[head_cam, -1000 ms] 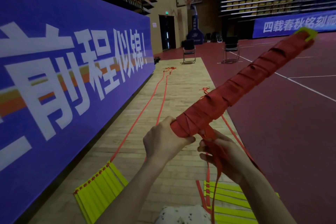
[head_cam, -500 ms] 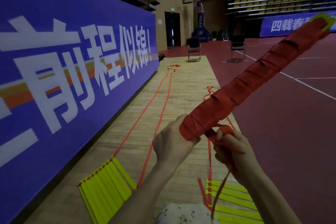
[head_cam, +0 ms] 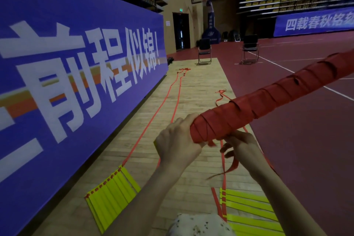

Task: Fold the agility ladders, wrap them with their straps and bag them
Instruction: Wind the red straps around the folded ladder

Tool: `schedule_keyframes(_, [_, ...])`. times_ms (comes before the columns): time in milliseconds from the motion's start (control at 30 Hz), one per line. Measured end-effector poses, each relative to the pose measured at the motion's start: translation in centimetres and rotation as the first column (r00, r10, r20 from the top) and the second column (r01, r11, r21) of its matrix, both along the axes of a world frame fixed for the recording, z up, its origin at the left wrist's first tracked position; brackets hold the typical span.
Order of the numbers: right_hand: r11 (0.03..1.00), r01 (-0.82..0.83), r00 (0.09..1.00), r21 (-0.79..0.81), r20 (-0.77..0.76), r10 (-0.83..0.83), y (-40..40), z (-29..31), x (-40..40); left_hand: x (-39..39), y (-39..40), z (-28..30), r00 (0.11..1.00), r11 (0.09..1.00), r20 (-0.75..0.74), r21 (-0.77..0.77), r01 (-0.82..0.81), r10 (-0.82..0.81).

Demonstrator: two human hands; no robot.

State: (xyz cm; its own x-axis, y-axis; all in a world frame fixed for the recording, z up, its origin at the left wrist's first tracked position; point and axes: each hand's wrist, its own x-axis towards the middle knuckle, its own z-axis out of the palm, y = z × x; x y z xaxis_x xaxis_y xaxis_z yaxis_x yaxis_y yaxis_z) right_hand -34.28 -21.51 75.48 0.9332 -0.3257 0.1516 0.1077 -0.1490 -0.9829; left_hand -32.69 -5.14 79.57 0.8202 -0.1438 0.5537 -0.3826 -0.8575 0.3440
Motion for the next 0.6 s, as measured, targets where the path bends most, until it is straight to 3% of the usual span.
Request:
schedule_keyframes(167, [0.998, -0.049, 0.998, 0.036, -0.048, 0.050, -1.8, -0.2, 0.3, -0.1, 0.0, 0.7, 0.993, 1.000, -0.114, -0.018, -0.002, 0.000])
schedule_keyframes(300, [0.974, -0.224, 0.971, 0.045, 0.096, 0.219, -1.2, 1.0, 0.6, -0.3, -0.1, 1.1, 0.988, 0.999, -0.149, -0.023, 0.026, -0.029])
schedule_keyframes(433, [0.970, -0.243, 0.935, -0.014, 0.264, 0.237, -0.2, 2.1, 1.2, -0.5, 0.0, 1.4, 0.985, 0.998, -0.159, -0.029, 0.057, -0.061])
schedule_keyframes(533, [0.983, -0.180, 0.956, -0.036, 0.231, 0.184, -0.5, 2.0, 1.8, -0.3, 0.2, 1.6, 0.984, 0.997, -0.165, -0.043, 0.066, -0.073])
schedule_keyframes(600, [0.971, -0.236, 0.959, -0.041, 0.149, 0.240, -0.6, 1.9, 2.1, -0.2, 0.1, 1.7, 0.986, 0.997, -0.155, -0.044, 0.059, -0.065])
